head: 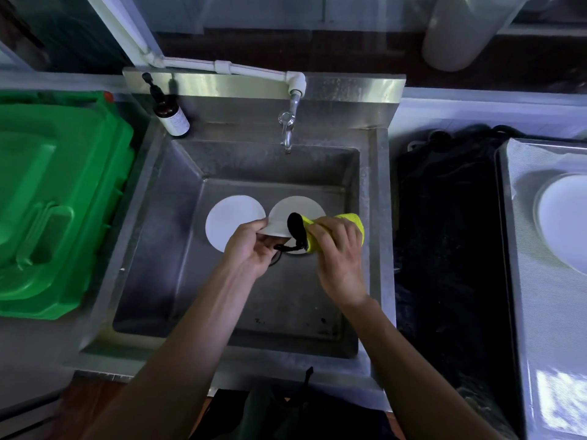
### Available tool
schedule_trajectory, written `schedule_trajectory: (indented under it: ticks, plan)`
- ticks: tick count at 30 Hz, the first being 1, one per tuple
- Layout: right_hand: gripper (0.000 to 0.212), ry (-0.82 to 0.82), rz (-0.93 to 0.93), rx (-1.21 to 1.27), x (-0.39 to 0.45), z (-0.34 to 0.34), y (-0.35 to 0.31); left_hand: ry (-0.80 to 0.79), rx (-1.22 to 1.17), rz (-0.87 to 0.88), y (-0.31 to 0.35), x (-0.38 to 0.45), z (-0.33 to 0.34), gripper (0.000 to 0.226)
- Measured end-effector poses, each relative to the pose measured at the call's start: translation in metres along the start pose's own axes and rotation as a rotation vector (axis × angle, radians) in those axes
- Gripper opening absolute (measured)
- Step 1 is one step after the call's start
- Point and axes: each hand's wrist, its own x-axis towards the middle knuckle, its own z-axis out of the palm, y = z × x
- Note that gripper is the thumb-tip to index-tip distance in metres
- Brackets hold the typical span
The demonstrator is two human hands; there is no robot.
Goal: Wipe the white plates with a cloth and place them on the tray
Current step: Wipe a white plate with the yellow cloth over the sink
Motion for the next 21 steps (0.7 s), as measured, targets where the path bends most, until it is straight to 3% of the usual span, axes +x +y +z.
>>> schedule_trajectory:
  ticks: [5, 9, 16, 21]
  plan:
    - [0.064, -0.134, -0.042, 0.036, -0.010, -0.003, 0.002, -0.032, -0.017, 0.039, 0.004, 0.001, -0.009, 0.041]
    - [0.065, -0.255, -0.012, 0.117, -0.009, -0.008, -0.001, -0.057, -0.003, 0.068, 0.010, 0.002, -0.014, 0.031]
    - [0.063, -0.288, 0.361, 0.416, 0.007, -0.014, -0.016, -0.107, 0.074, 0.135, 0.007, 0.002, -0.023, 0.036]
    - [0.059, -0.294, 0.350, 0.415, 0.025, -0.010, -0.028, -0.151, 0.150, 0.159, -0.002, -0.002, -0.022, 0.038]
